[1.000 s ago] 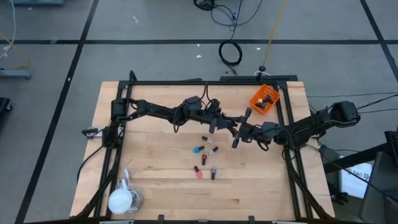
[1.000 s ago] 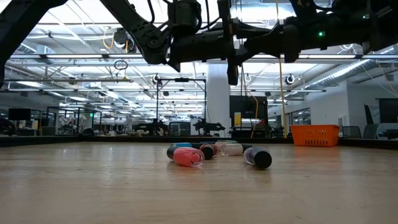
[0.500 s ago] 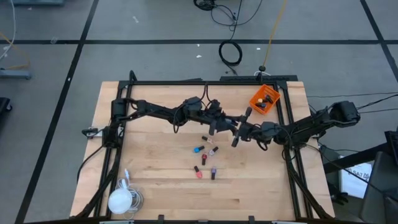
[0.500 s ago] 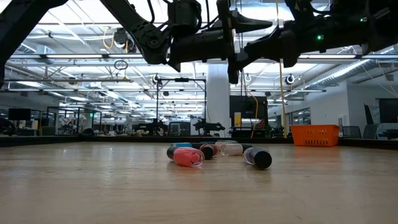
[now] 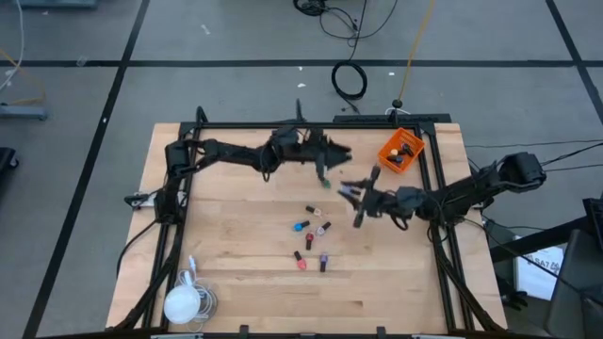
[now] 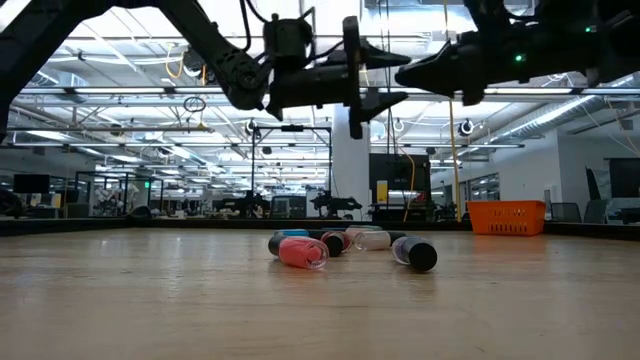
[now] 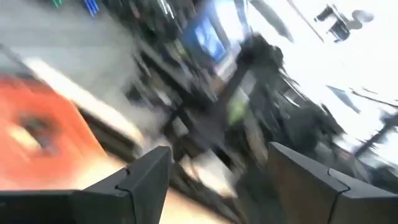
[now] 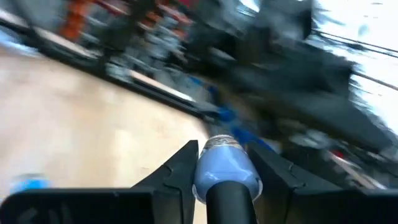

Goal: Pick & Place Nail Polish
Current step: Put the light blue nail polish bottle into the orange basket

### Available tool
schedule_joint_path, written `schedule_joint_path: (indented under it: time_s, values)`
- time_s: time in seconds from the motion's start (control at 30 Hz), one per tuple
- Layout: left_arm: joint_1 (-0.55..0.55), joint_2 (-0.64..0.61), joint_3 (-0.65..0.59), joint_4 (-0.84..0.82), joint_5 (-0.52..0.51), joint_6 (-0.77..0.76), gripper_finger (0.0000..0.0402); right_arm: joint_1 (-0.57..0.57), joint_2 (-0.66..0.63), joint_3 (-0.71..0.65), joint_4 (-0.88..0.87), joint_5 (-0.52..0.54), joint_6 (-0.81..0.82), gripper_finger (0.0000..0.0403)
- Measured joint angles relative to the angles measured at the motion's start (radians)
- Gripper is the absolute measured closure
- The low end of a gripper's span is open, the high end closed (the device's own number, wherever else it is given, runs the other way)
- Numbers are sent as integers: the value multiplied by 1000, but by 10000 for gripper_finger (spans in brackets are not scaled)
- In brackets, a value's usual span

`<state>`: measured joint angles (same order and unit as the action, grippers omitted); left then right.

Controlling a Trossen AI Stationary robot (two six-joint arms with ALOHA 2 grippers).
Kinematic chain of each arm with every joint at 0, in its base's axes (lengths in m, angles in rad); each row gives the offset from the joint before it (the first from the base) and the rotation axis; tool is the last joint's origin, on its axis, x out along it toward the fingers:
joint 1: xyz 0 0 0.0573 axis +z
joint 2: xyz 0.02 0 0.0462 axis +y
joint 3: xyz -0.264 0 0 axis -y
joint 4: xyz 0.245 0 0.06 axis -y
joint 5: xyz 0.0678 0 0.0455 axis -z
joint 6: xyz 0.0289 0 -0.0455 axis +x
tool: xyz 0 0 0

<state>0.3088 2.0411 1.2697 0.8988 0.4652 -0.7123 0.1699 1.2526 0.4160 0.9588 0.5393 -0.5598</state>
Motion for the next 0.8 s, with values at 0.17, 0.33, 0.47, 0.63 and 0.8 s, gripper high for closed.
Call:
schedule_joint_path:
  time_s: [0.17,0.33,0.47,0.63,0.8]
  values:
    - [14,2,-1,-52,30,-14,143,4,-26,2,-31,25,0,299]
    - [42,2,-1,-62,34,5,138,-24,-101,2,-194,64,104,299]
    - [63,3,-1,-66,62,11,145,-83,-206,2,-407,104,261,299]
    - [49,4,-1,-97,85,15,156,-184,-338,-27,-634,186,458,299]
    - [15,5,-2,-141,84,70,158,-317,-455,-169,-622,273,608,299]
